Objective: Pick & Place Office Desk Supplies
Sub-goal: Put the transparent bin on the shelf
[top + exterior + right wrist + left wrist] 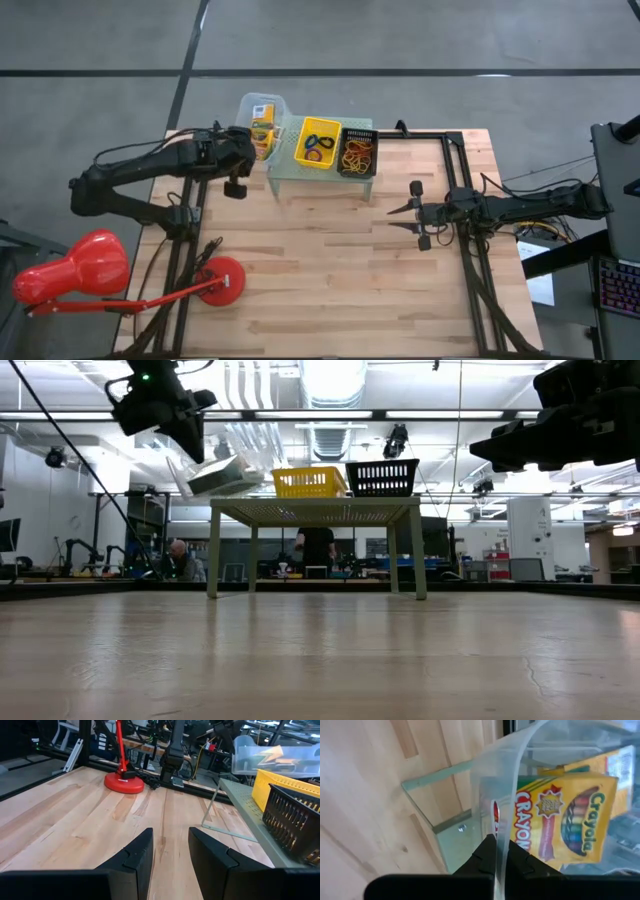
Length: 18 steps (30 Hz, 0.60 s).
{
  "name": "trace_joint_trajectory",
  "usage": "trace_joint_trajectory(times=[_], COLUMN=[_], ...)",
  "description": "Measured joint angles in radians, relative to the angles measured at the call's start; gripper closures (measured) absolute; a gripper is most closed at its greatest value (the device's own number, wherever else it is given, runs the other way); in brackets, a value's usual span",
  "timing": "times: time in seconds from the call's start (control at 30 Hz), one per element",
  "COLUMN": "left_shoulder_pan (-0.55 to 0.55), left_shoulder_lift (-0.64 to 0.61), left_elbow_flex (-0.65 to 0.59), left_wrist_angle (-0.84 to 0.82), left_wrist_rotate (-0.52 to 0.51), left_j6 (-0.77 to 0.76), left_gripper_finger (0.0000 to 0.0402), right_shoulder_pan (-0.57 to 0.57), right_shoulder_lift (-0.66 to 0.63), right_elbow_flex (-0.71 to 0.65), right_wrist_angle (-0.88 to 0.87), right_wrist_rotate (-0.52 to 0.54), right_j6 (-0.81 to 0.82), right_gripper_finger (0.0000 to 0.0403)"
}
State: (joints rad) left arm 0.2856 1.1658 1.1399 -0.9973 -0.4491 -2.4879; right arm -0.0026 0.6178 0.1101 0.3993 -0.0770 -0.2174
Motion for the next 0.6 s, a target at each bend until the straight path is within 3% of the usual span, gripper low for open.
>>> trace_joint_trajectory(times=[0.23,0.6], left_shoulder_pan=[0.003,0.006], left_shoulder_lift=[0.092,0.266], left_elbow_flex=[0.103,0.3], left_wrist_angle=[-0.093,-0.202], left_wrist_rotate=[0.014,0.059], left_j6=[-0.132,-0.141], left_gripper_finger=[0.0389,0.0389], right_shoulder_pan=[0.0,0.0], right_shoulder_lift=[0.0,0.0], right_elbow_flex=[0.0,0.0], right_wrist_angle=[0.0,0.0], right_wrist_rotate=[0.0,0.0], right_j6=[0.0,0.0], right_gripper_finger=[0.0282,0.0282])
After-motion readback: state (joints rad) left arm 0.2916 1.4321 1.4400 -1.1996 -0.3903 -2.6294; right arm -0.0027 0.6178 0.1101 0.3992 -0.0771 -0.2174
